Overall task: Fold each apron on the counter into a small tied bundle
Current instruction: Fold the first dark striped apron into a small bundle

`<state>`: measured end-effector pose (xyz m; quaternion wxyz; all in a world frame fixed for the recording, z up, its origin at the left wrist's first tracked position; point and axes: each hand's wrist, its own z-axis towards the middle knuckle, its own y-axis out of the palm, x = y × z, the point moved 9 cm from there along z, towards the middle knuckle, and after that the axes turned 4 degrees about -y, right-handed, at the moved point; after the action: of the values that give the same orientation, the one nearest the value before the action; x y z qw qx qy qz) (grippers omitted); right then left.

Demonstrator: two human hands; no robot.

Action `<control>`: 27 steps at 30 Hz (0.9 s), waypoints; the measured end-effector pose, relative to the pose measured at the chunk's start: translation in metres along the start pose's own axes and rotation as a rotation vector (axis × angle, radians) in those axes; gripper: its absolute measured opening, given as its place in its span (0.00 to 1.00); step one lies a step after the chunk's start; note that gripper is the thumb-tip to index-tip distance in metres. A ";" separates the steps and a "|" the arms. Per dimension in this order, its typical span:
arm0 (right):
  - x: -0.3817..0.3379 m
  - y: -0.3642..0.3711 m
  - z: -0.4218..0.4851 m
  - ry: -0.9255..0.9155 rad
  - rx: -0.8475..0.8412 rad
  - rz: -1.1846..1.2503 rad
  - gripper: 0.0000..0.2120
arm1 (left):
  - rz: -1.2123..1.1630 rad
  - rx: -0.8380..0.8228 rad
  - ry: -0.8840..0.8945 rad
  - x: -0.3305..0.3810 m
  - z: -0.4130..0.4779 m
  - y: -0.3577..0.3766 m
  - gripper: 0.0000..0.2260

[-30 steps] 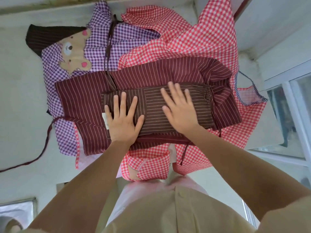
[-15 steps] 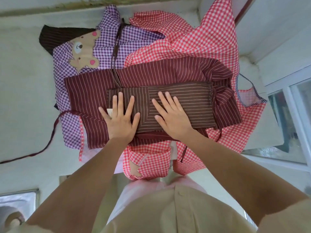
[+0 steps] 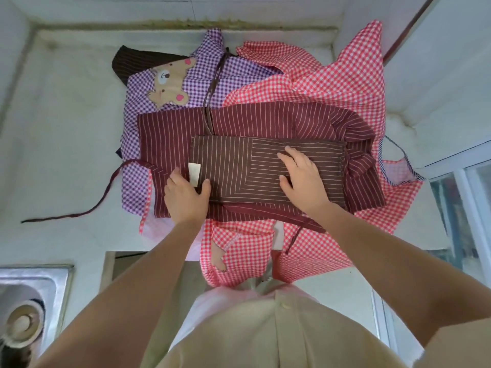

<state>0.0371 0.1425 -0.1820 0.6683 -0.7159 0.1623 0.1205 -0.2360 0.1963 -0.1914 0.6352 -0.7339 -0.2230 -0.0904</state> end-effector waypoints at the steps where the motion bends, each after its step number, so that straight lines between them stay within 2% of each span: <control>1: -0.006 -0.008 0.005 -0.030 0.017 0.031 0.25 | -0.068 -0.031 -0.099 -0.007 -0.001 0.002 0.31; 3: -0.013 -0.020 0.022 -0.045 0.004 0.054 0.27 | -0.197 -0.094 -0.281 -0.024 -0.002 0.009 0.30; 5: -0.014 -0.022 0.041 -0.015 -0.076 0.015 0.31 | -0.291 -0.159 -0.378 -0.035 -0.004 0.017 0.26; 8: -0.014 -0.016 0.061 0.030 -0.184 -0.068 0.33 | -0.346 -0.262 -0.370 -0.041 -0.005 0.023 0.14; 10: -0.015 -0.013 0.070 0.044 -0.210 -0.116 0.32 | -0.392 -0.304 -0.358 -0.040 -0.005 0.021 0.13; 15: -0.013 -0.009 0.083 0.068 -0.332 -0.163 0.21 | -0.679 -0.326 -0.368 -0.033 0.002 0.011 0.06; 19: -0.015 -0.005 0.071 0.161 -0.652 0.151 0.17 | -0.892 -0.155 -0.445 -0.031 0.014 -0.009 0.07; 21: -0.021 0.001 0.058 0.225 -0.783 0.393 0.12 | -1.107 -0.108 -0.551 -0.031 0.018 -0.011 0.08; 22: -0.022 0.002 0.055 0.257 -0.786 0.486 0.11 | -1.245 -0.124 -0.595 -0.029 0.019 -0.010 0.09; 24: -0.024 0.001 0.049 0.312 -0.730 0.589 0.16 | -1.462 -0.281 -0.634 -0.016 0.019 0.002 0.18; 25: -0.024 0.004 0.044 0.337 -0.711 0.631 0.19 | -1.484 -0.401 -0.653 -0.009 0.013 0.010 0.21; 27: -0.023 0.012 0.031 0.391 -0.697 0.699 0.17 | -1.371 -0.600 -0.709 -0.002 -0.012 0.027 0.19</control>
<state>0.0122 0.1745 -0.1863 0.2682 -0.8078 0.4631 0.2472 -0.2237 0.1820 -0.2141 0.1080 -0.5584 -0.7746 -0.2767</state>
